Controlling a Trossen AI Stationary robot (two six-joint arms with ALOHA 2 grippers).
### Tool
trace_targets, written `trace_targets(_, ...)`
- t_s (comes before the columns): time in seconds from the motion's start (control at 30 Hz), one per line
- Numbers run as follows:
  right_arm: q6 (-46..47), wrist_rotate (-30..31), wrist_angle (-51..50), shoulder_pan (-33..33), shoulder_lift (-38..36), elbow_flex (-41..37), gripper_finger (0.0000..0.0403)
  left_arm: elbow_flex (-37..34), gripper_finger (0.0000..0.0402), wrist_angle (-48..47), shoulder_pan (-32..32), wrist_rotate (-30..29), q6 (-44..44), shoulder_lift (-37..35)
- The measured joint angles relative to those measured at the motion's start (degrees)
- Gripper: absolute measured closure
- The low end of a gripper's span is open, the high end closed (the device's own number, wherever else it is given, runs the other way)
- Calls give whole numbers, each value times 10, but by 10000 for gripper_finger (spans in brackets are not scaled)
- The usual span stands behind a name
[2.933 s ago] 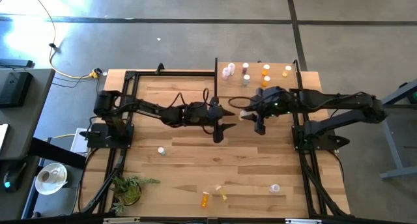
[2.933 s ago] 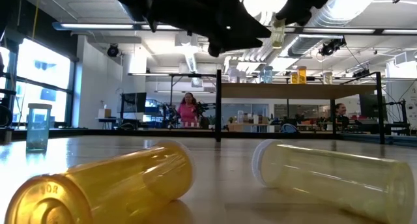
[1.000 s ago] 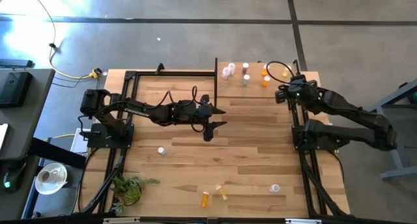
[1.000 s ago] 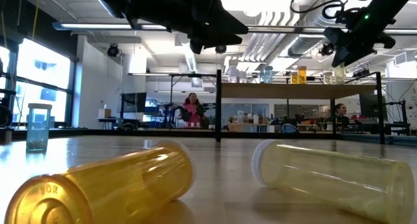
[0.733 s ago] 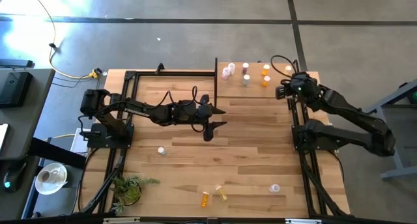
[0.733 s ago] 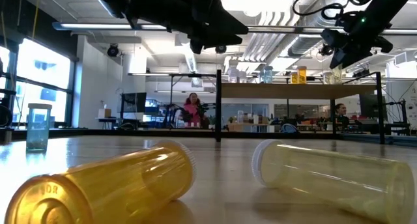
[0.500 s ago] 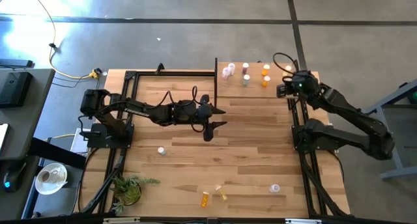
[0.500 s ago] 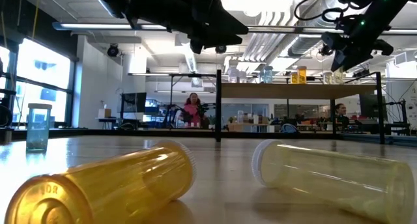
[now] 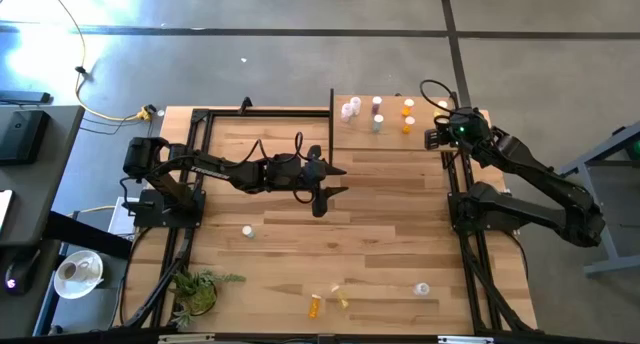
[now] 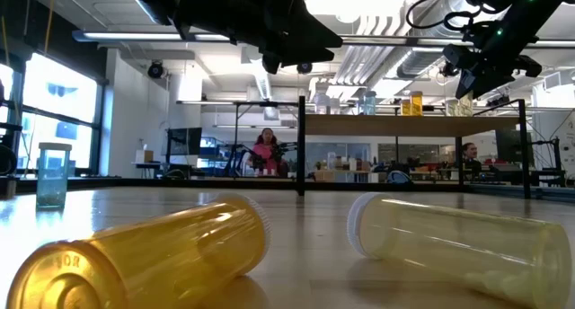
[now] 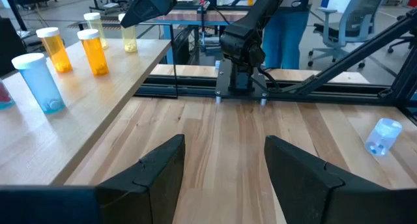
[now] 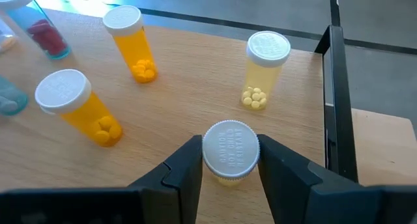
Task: Pick and place medicine bottles onto shelf by color
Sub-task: Put the top yellow pill bottle on the shelf aligned with the other yellow pill bottle, then adjust the top transparent pill bottle on the shelf
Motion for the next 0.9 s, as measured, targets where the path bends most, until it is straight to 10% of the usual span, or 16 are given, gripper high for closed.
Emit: trace_targets(0.9, -30, 14, 3, 1, -1, 35, 249, 0, 200, -5, 0, 0, 0, 0)
